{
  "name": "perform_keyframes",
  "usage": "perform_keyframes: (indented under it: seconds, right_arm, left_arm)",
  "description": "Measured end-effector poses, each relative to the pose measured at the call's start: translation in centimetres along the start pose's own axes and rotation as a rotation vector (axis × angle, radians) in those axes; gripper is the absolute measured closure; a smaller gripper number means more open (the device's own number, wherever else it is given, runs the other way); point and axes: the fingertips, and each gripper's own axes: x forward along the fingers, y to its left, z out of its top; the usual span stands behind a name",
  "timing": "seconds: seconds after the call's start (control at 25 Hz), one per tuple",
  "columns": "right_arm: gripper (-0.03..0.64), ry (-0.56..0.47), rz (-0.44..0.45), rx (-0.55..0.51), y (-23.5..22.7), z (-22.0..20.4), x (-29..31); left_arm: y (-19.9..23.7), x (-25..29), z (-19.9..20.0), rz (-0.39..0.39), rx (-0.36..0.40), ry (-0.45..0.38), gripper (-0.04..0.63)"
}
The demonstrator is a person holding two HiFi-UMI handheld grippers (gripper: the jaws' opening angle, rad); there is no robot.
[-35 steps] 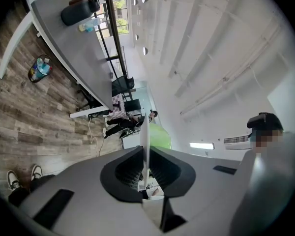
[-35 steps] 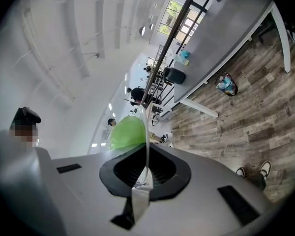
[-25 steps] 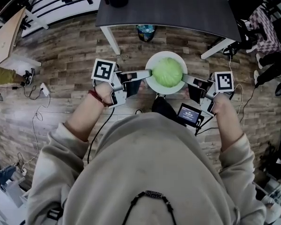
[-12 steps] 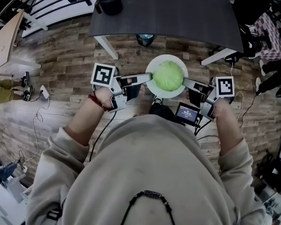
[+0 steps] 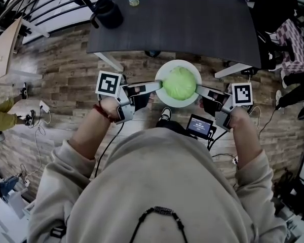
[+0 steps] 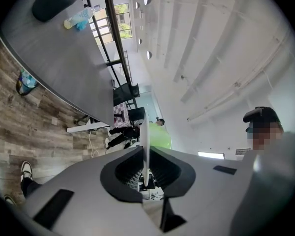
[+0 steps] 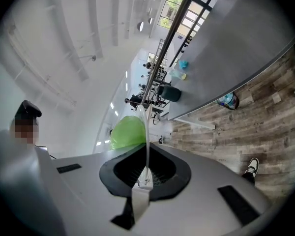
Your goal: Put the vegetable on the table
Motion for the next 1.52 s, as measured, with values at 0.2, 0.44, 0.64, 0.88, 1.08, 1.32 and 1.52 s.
perform_keyframes:
  seconds: [0.2, 0.44, 0.64, 0.88, 1.08, 1.32, 1.52]
  right_arm:
    - [0.592, 0.008, 0.011, 0.013, -2.0, 2.6, -2.2]
    - [0.592, 0.020, 0.020, 0.012, -4.1, 6.5, -3.8]
    - [0.592, 0.024, 0.027, 0.016, -4.4, 8.8, -4.8]
    - [0.592, 0.014, 0.042, 0.013, -5.2, 11.9, -5.1]
    - [0.592, -0.030, 0.021, -0.014, -4.7, 12.0, -5.4]
    - [0.592, -0.089, -0.007, -0.027, -4.9, 12.8, -6.1]
    - [0.592, -0.126, -0.022, -0.013, -5.5, 15.0, -6.1]
  left_arm:
    - [1.3, 3.0, 1.9, 0.023, 0.017, 0.006, 0.557]
    - [2.5, 6.1, 5.0, 0.033, -0.010, -0.018, 0.557]
    - [2.5, 7.6, 7.0, 0.054, 0.000, -0.016, 0.557]
    - [3.0, 9.2, 9.9, 0.055, -0.003, -0.016, 0.557]
    - [2.6, 9.3, 10.5, 0.024, 0.036, 0.014, 0.557]
    - [2.9, 10.3, 11.6, -0.002, 0.052, 0.063, 0.557]
    - [3.6, 11.0, 14.1, -0.001, 0.068, 0.110, 0.557]
